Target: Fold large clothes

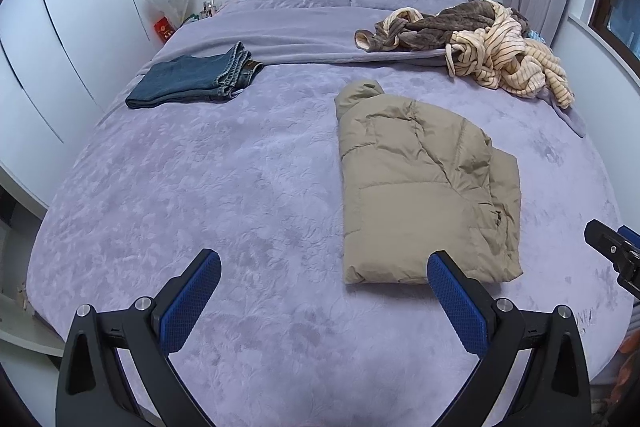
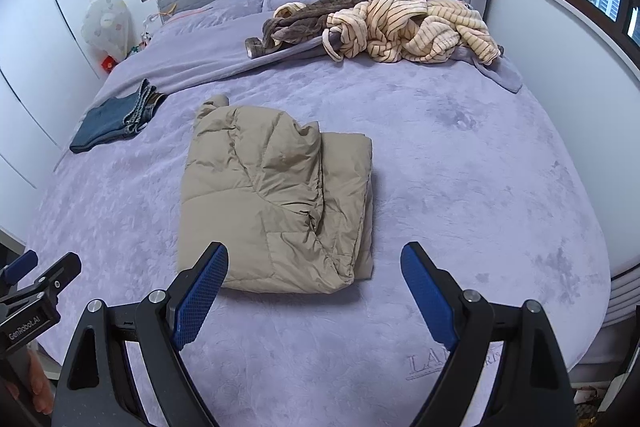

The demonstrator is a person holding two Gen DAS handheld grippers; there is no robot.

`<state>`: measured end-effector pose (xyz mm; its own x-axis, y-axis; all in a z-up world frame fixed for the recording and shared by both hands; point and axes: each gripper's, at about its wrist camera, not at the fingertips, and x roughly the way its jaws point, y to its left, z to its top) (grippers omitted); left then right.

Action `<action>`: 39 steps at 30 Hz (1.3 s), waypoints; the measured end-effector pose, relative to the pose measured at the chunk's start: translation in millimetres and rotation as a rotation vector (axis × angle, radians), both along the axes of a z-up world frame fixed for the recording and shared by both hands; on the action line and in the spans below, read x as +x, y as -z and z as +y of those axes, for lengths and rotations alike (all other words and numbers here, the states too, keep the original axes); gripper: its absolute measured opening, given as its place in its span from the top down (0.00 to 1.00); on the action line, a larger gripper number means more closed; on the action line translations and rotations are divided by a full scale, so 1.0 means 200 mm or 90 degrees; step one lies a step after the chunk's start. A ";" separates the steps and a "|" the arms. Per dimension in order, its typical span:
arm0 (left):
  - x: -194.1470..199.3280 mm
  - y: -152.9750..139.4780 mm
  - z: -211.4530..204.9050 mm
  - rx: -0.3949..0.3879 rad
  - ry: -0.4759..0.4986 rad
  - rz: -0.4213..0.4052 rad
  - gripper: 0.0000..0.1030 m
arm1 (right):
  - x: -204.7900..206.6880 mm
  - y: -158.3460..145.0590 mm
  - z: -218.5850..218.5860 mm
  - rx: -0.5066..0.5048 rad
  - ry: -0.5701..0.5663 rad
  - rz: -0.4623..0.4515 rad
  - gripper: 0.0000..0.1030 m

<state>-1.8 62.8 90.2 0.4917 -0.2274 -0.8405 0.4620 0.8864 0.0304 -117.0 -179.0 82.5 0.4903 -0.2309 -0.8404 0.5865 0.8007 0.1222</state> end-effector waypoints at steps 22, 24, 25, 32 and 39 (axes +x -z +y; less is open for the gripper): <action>-0.01 0.00 0.01 -0.001 0.003 -0.002 0.00 | 0.00 -0.01 0.03 -0.003 -0.001 -0.001 0.13; -0.01 0.00 0.01 -0.001 0.005 -0.002 0.00 | 0.00 -0.01 0.04 -0.003 -0.001 -0.001 0.13; 0.00 0.00 0.01 0.000 0.005 -0.003 0.00 | 0.00 -0.01 0.04 -0.004 -0.001 -0.001 0.13; -0.01 0.00 0.02 -0.003 0.003 -0.002 0.00 | 0.00 -0.02 0.04 -0.005 -0.002 -0.001 0.13; 0.00 -0.01 0.03 -0.004 0.004 -0.003 0.00 | 0.00 -0.01 0.05 -0.005 -0.002 -0.001 0.13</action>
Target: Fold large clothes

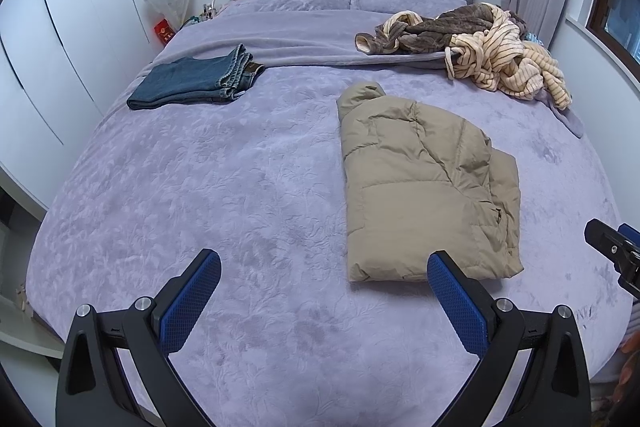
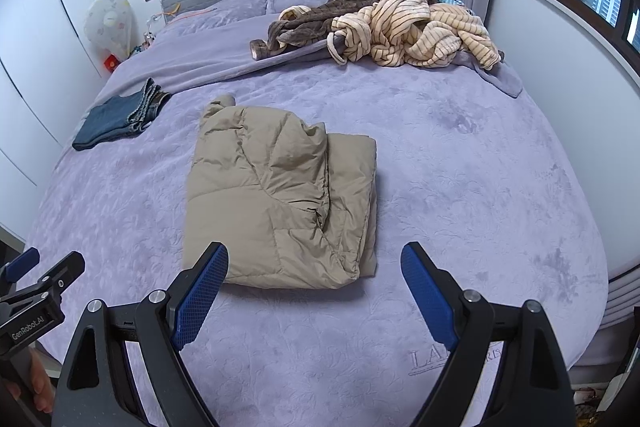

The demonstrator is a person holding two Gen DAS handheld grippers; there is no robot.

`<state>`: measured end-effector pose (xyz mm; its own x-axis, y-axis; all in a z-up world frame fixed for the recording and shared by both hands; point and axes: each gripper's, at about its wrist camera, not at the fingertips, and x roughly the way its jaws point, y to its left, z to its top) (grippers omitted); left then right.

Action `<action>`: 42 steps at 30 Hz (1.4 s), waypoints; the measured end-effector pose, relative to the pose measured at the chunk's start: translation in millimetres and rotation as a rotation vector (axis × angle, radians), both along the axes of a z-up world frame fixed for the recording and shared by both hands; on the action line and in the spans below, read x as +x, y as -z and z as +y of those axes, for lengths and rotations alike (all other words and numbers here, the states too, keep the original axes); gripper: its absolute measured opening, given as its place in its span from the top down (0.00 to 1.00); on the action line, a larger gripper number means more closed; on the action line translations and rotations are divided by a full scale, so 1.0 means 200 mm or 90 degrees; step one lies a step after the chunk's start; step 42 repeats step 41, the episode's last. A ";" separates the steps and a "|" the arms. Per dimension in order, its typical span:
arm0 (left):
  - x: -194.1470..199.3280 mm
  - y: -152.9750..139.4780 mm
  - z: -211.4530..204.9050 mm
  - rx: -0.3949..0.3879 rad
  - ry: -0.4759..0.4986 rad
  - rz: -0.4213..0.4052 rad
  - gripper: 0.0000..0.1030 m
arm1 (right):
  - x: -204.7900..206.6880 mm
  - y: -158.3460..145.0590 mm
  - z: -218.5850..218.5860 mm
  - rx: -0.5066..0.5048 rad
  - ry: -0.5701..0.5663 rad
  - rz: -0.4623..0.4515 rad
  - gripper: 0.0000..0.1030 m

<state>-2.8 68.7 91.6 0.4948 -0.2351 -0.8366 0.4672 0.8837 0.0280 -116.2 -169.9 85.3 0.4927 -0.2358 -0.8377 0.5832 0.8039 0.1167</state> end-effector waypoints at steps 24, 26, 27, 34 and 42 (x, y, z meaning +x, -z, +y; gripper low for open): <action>-0.01 -0.03 0.06 -0.004 -0.021 -0.009 0.00 | 0.02 -0.01 0.04 -0.003 -0.007 0.003 0.13; -0.02 -0.03 0.07 -0.005 -0.021 -0.009 0.00 | 0.02 -0.01 0.04 -0.003 -0.007 0.003 0.13; -0.02 -0.03 0.07 -0.005 -0.021 -0.009 0.00 | 0.02 -0.01 0.04 -0.003 -0.007 0.003 0.13; -0.03 -0.03 0.06 -0.006 -0.023 -0.007 0.00 | 0.02 -0.01 0.04 -0.003 -0.007 0.003 0.13; -0.06 -0.02 0.06 -0.004 -0.024 -0.010 0.00 | 0.02 -0.01 0.04 -0.003 -0.007 0.003 0.13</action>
